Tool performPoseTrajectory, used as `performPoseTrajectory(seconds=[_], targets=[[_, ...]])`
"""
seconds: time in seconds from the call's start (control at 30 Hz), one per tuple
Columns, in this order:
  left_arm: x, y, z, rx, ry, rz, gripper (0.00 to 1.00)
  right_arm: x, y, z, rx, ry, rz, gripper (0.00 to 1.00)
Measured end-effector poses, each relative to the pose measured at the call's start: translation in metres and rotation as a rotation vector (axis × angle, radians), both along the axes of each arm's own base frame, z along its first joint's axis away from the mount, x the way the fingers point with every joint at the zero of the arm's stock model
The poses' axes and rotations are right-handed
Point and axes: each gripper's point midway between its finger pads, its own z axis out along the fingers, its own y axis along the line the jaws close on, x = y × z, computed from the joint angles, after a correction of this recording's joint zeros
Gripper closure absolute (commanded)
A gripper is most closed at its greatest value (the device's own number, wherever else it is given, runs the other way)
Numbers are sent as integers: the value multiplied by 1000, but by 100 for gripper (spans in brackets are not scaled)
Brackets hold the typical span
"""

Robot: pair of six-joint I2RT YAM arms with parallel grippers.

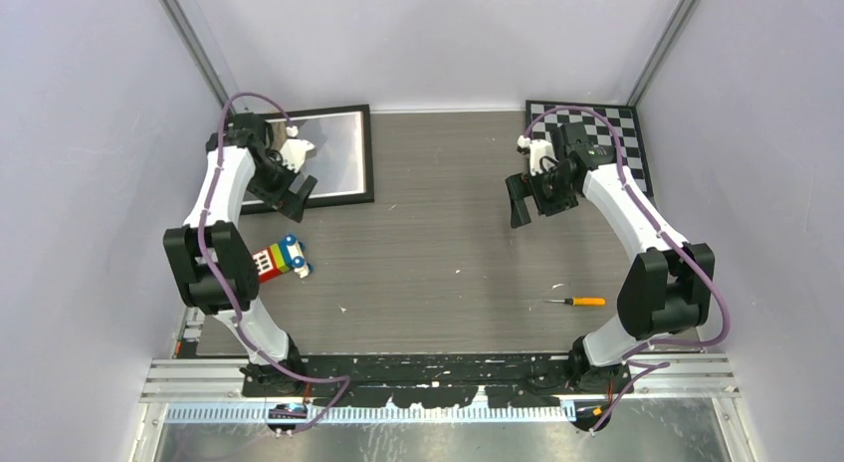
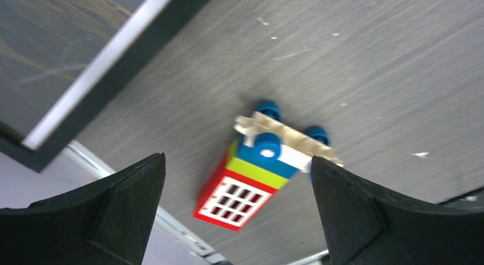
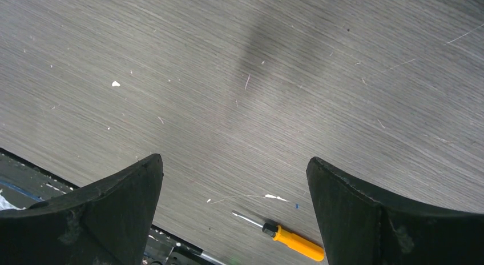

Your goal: Take the photo out of the frame

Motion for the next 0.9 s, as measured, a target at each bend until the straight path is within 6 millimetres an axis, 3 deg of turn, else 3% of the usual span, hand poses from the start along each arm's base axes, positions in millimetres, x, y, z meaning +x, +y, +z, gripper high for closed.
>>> performPoseTrajectory(seconds=[0.17, 0.4, 0.6, 0.83, 0.9], targets=[[28, 27, -17, 92, -31, -129, 4, -7, -1, -1, -2, 24, 5, 1], [71, 48, -62, 153, -41, -295, 10, -17, -7, -1, -10, 62, -1, 0], [85, 58, -85, 162, -57, -398, 15, -23, -14, 0, -11, 77, -18, 0], [91, 56, -110, 156, -28, -487, 45, -24, -18, 0, -7, 84, -31, 1], [95, 55, -109, 170, -36, -511, 56, -24, -19, 0, -7, 85, -33, 0]])
